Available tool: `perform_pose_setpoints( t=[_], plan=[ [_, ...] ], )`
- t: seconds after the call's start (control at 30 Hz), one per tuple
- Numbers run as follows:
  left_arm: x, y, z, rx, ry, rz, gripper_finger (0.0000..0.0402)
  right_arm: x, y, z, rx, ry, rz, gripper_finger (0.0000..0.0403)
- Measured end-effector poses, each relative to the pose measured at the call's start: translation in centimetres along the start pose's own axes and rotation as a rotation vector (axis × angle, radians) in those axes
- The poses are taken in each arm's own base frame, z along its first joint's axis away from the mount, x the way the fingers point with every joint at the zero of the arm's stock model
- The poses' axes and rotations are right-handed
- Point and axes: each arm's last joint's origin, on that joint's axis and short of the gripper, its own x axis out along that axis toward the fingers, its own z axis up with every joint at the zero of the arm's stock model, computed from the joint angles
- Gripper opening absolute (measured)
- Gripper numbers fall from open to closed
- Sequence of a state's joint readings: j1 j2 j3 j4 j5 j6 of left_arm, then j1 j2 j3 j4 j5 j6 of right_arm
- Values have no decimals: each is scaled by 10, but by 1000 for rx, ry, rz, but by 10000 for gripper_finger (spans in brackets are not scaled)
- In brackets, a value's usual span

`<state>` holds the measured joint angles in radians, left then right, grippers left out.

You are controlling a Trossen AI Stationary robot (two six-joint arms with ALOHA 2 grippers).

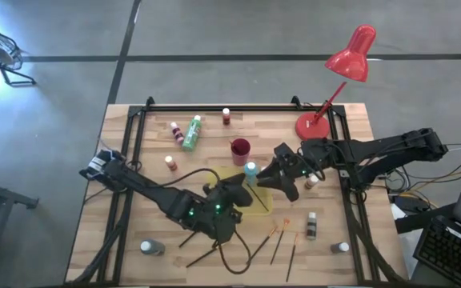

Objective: Pick & Place Paint Supplies
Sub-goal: Put the gold paint brush into the pink cup

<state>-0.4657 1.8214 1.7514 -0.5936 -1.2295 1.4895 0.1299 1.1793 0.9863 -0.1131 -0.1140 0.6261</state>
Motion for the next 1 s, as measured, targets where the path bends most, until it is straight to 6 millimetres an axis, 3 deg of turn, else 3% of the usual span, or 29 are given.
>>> perform_pose_setpoints(
  t=[0.27, 0.77, 1.0],
  plan=[
    [8, 4, -2, 30, 1, 9, 3, 5, -2, -3, 8, 31, 10, 151],
    [9, 10, 0, 41, -71, 40, 3, 18, -5, -4, 6, 22, 12, 182],
    [9, 10, 1, 52, -96, 46, 3, 25, -6, -4, 3, 10, 18, 148]
  ],
)
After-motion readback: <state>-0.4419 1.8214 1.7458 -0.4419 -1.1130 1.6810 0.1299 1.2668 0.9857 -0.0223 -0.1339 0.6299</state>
